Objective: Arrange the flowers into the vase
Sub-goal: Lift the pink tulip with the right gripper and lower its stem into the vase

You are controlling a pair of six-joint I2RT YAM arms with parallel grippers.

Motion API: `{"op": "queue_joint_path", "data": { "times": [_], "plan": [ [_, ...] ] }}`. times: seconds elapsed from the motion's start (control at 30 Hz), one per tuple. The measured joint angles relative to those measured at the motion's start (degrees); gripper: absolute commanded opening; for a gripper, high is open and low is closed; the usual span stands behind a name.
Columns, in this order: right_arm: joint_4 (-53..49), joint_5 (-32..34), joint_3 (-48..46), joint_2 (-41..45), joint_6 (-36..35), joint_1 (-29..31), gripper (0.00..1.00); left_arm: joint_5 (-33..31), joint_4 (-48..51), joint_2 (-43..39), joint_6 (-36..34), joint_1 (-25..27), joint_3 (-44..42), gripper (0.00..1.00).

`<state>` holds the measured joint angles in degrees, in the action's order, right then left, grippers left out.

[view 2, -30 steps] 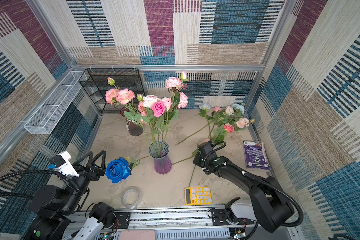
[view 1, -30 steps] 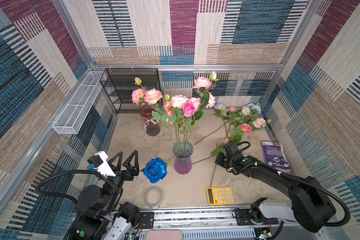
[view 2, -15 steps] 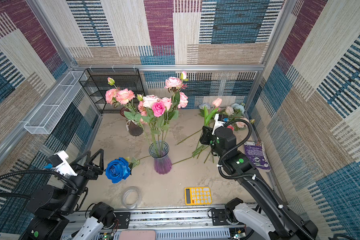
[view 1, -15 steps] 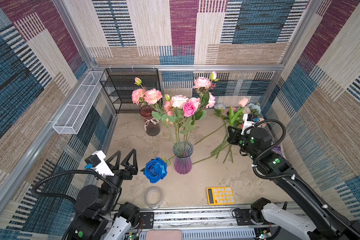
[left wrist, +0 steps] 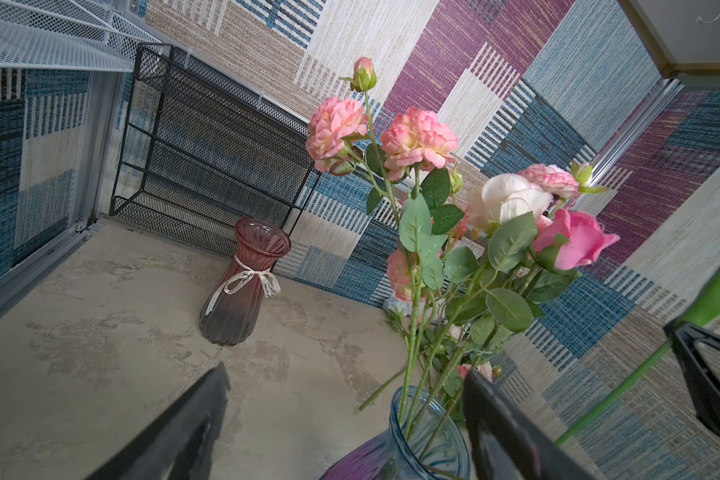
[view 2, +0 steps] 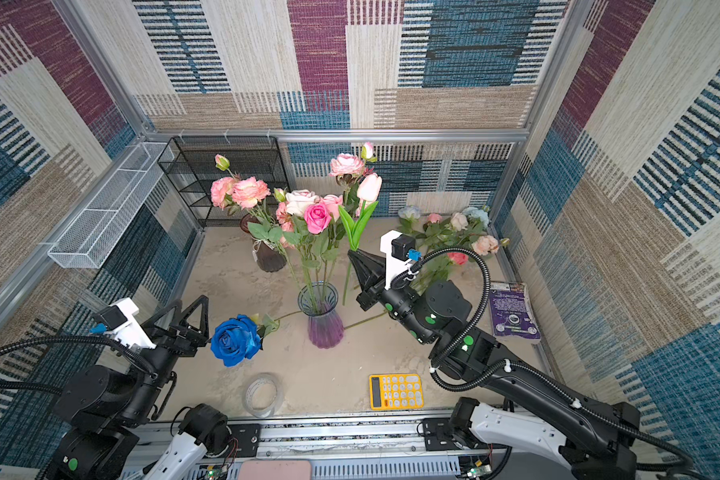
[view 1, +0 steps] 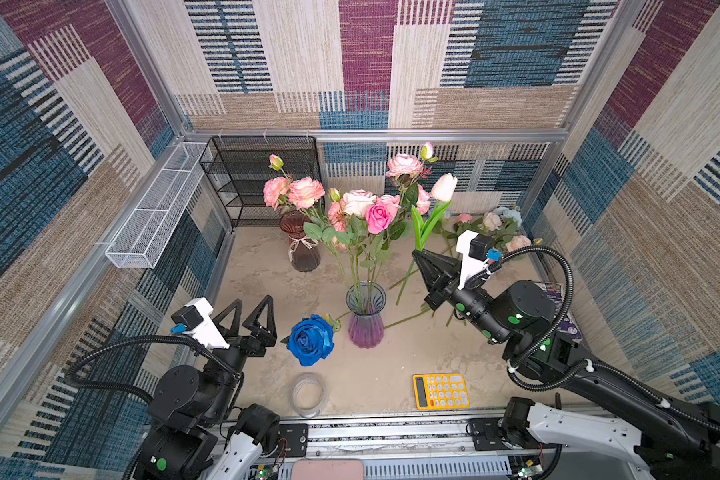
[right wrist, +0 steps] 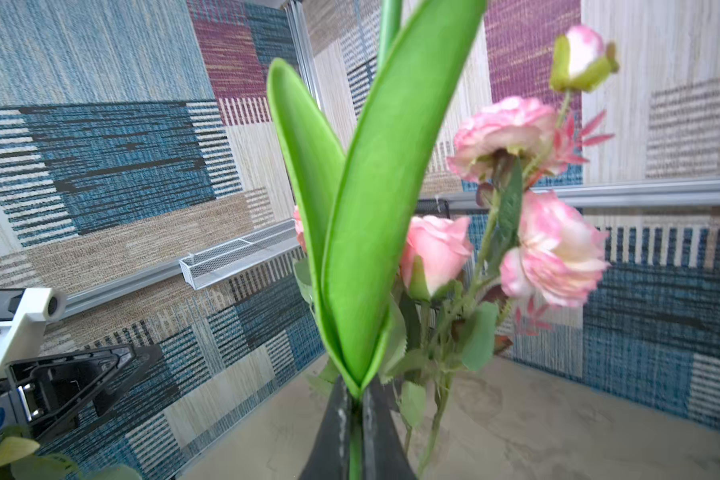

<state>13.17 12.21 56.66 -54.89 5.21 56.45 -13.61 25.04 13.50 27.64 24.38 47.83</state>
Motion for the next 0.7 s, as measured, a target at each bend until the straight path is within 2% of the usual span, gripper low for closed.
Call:
{"op": "queue_joint_path", "data": {
  "times": [0.13,0.27,0.7],
  "plan": [
    [10.38,-0.20,-0.98,-4.98,-4.17,1.09,0.00,-0.24,0.00,0.26,0.00,0.00,0.37,0.89],
    [16.57,-0.20,-2.19,-9.62,-5.99,1.31,0.00,-0.61,0.00,0.35,0.02,0.00,0.39,0.89],
    [21.81,-0.04,-14.12,-11.72,-2.19,1.31,0.00,-0.57,0.00,0.48,0.04,0.00,-0.11,0.89]
  ]
}}
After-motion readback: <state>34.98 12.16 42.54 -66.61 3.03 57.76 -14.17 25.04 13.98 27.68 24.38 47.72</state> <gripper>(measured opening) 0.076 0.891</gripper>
